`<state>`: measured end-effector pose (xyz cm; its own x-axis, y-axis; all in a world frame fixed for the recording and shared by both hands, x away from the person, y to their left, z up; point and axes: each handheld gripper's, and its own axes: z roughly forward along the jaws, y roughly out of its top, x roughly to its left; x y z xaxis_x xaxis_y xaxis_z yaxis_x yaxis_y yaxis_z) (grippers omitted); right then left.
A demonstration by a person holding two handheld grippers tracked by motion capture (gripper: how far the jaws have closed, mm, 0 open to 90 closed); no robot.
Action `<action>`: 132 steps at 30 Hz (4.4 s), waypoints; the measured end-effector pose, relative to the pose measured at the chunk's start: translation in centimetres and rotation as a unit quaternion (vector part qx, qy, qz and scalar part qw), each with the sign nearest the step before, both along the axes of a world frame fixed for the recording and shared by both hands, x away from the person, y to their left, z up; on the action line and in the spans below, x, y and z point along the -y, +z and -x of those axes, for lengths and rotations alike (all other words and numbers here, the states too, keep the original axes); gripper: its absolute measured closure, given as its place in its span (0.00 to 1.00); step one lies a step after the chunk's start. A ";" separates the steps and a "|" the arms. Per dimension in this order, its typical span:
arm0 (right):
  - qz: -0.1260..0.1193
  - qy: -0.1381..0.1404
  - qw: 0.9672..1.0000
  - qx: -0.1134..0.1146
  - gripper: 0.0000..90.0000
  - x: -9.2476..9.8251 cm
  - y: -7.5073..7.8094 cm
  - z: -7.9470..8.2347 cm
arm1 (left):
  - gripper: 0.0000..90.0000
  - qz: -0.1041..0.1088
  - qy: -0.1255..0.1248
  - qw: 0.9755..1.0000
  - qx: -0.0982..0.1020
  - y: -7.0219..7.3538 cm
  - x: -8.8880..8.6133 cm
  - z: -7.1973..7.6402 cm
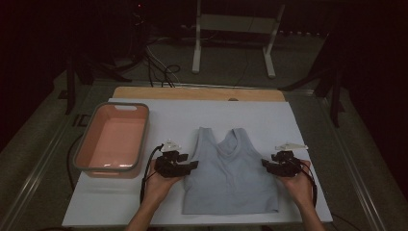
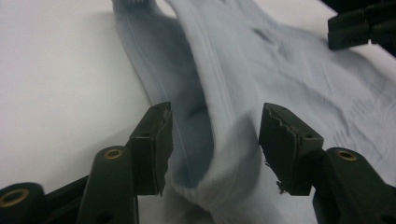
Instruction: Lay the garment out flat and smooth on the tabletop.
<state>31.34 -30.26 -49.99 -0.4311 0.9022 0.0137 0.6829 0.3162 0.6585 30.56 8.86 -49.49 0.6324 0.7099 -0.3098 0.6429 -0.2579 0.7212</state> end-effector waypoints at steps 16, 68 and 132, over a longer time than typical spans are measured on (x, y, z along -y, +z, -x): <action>-0.022 0.021 0.997 -0.072 0.76 -1.7 -0.7 0.0 | 0.82 -0.032 -0.034 0.999 -0.014 -0.8 0.9 1.0; -0.015 0.063 0.996 -0.066 0.64 -4.2 -0.6 0.5 | 0.91 -0.040 0.000 0.999 0.008 0.8 -1.5 2.1; 0.000 -0.010 0.999 -0.050 0.92 -0.7 0.3 0.4 | 0.90 -0.026 -0.021 0.999 0.022 0.8 3.9 0.2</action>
<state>30.96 -29.54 -49.71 -0.4102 0.9103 0.0557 0.7513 0.3026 0.5865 30.35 5.00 -48.66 0.6748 0.6964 -0.2442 0.5982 -0.3224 0.7336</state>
